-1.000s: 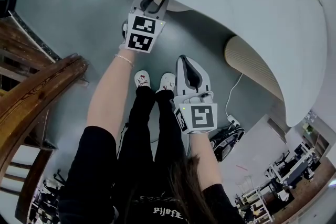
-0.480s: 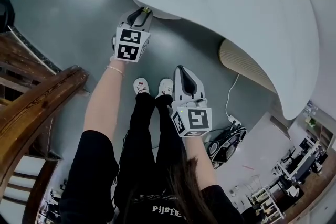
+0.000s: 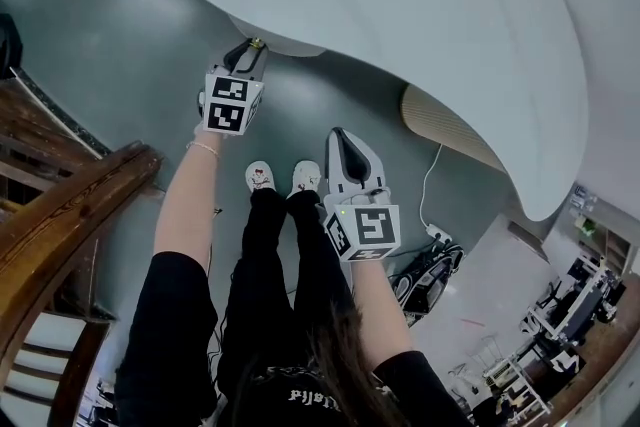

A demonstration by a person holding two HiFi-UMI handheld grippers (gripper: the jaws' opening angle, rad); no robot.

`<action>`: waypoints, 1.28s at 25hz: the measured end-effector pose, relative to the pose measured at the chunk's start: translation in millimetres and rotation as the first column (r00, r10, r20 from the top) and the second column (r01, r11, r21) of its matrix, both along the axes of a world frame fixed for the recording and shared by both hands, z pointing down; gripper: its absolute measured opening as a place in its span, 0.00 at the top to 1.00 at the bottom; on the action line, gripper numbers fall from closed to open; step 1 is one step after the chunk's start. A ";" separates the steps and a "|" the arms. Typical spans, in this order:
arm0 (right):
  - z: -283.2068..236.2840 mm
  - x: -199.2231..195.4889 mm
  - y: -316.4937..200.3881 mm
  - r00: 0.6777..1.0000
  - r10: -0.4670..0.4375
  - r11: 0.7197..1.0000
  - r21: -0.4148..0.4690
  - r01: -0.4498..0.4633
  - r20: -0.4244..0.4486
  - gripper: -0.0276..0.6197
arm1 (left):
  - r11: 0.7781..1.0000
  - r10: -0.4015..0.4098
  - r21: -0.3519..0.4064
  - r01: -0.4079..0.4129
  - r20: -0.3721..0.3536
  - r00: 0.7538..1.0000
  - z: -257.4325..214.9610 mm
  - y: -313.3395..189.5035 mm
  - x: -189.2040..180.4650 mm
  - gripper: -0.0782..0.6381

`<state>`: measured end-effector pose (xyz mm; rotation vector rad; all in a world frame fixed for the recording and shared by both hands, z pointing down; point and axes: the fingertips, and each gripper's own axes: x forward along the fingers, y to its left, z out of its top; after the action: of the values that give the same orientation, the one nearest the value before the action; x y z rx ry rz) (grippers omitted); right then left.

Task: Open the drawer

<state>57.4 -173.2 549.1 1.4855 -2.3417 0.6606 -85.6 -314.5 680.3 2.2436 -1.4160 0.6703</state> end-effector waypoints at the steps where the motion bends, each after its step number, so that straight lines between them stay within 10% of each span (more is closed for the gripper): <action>1: -0.7 -0.5 1.0 1.000 -0.007 1.000 -0.002 0.007 -0.001 0.92 | 1.000 -0.001 -0.006 0.001 0.001 1.000 0.6 2.6 -0.5 0.72; 32: -27.8 -12.8 21.5 0.996 -0.072 0.997 0.022 0.073 -0.050 0.92 | 0.994 -0.035 -0.101 0.037 0.026 0.999 1.8 70.1 -23.6 0.71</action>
<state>44.6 -151.7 521.3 1.4023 -2.3614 0.5731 -109.2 -244.5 682.1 2.1339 -1.3984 0.7428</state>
